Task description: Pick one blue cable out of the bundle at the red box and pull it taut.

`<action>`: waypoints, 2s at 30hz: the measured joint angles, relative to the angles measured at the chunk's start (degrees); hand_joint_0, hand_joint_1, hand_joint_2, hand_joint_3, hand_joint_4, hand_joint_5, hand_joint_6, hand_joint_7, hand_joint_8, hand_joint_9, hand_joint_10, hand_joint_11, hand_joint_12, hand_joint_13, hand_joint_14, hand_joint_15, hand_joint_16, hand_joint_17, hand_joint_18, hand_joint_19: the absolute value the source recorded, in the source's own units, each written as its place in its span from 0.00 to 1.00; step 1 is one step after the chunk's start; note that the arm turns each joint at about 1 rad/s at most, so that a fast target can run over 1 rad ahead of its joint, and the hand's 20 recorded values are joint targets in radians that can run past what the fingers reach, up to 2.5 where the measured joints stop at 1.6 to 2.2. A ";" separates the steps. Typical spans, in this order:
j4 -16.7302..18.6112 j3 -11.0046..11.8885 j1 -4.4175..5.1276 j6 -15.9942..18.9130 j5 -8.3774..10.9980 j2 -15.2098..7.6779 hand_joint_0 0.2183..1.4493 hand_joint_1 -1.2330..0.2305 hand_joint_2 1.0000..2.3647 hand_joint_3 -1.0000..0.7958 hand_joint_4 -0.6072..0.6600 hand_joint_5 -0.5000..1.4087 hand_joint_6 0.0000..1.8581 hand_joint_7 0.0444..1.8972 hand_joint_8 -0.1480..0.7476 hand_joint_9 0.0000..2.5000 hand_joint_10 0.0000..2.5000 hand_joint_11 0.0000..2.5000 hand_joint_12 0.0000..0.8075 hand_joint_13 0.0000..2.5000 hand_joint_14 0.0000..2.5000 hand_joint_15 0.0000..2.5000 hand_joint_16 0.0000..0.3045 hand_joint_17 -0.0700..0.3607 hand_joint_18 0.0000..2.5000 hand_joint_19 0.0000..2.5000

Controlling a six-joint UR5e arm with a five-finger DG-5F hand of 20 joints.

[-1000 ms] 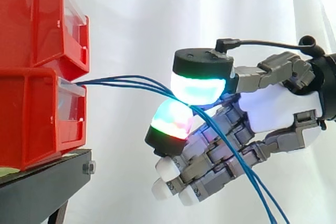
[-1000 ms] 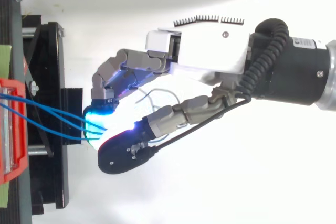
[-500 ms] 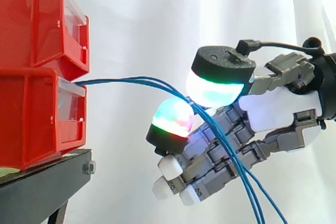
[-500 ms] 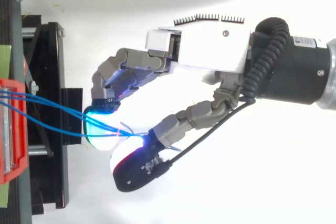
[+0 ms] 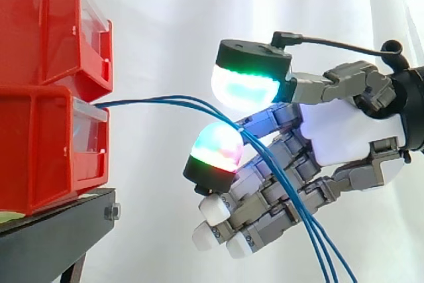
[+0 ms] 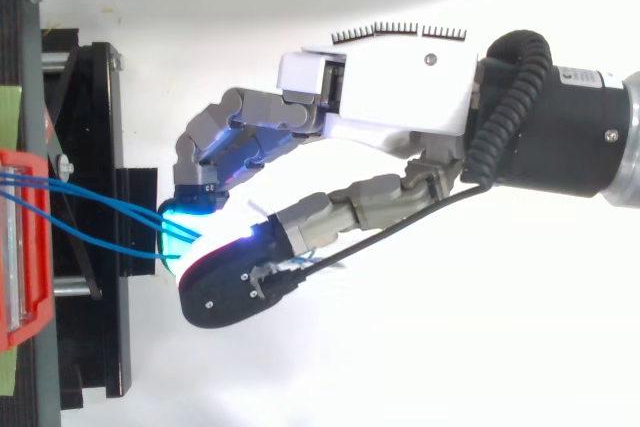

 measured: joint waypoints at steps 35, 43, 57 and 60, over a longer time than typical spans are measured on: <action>-2.24 1.15 -0.20 0.01 -0.10 0.00 0.32 0.16 0.00 0.28 0.54 0.16 0.50 0.48 0.50 0.28 0.01 0.20 0.46 0.15 0.00 0.04 0.16 0.42 0.18 0.00; -2.31 1.15 -0.24 0.01 0.04 0.00 0.24 0.37 0.00 0.28 0.55 0.16 0.50 0.47 0.53 0.28 0.00 0.20 0.48 0.15 0.00 0.05 0.18 0.45 0.16 0.03; -2.29 1.15 -0.25 0.01 -0.01 0.00 0.39 0.31 0.01 0.37 0.48 0.16 0.50 0.54 0.52 0.28 0.00 0.20 0.46 0.14 0.00 0.04 0.16 0.42 0.15 0.02; -2.28 1.15 -0.23 0.01 -0.01 0.00 0.42 0.30 0.01 0.33 0.47 0.16 0.50 0.53 0.52 0.28 0.00 0.21 0.46 0.14 0.00 0.04 0.16 0.42 0.16 0.01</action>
